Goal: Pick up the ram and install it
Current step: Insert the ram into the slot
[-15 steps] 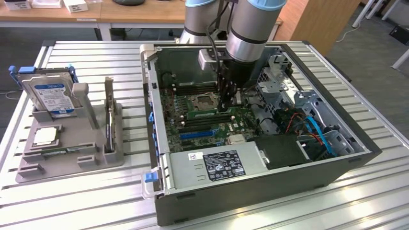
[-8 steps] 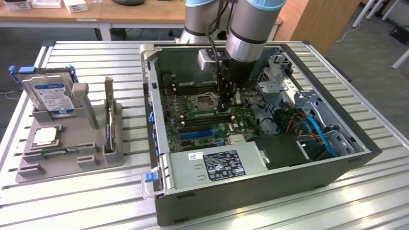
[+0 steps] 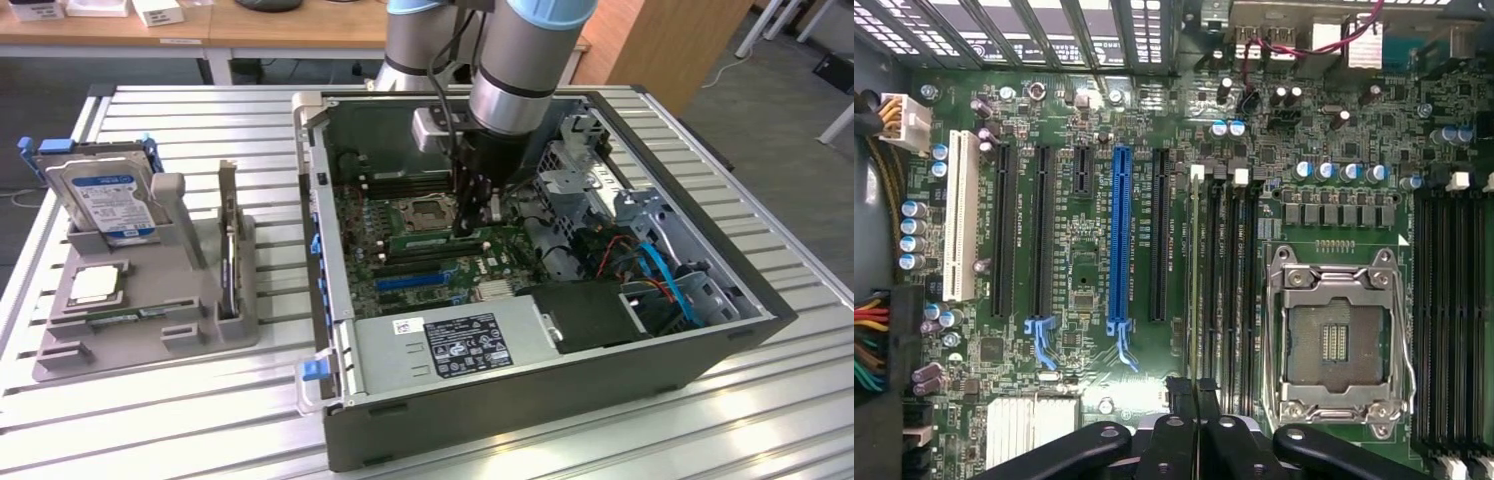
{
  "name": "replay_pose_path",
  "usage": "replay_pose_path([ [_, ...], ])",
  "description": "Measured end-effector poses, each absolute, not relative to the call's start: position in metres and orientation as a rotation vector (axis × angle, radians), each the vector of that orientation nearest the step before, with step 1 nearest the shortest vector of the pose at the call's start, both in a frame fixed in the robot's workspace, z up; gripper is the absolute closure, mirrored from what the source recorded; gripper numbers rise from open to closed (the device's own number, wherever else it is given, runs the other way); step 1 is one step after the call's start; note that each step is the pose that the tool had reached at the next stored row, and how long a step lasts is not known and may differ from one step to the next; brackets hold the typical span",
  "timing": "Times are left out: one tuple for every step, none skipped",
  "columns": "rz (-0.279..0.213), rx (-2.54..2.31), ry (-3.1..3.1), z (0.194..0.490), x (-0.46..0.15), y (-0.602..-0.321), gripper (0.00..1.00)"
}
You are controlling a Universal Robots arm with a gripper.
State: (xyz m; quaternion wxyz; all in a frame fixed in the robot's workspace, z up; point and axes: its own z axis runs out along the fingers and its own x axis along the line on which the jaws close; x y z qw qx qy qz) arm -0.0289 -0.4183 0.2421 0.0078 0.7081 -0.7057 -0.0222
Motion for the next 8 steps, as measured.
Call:
replay_pose_path([
  [-0.069, 2.213, -2.206, 0.2421, -0.0289, -0.4183, 0.88],
  [-0.069, 2.214, -2.206, 0.2421, -0.0290, -0.4183, 0.88],
  [-0.069, 2.213, -2.206, 0.2420, -0.0290, -0.4183, 0.88],
  [-0.070, 2.214, -2.206, 0.2412, -0.0289, -0.4182, 0.88],
  [-0.069, 2.214, -2.206, 0.2404, -0.0289, -0.4182, 0.88],
  [-0.069, 2.214, -2.206, 0.2396, -0.0289, -0.4182, 0.88],
  [-0.069, 2.214, -2.206, 0.2388, -0.0289, -0.4183, 0.88],
  [-0.069, 2.214, -2.206, 0.2382, -0.0289, -0.4182, 0.88],
])
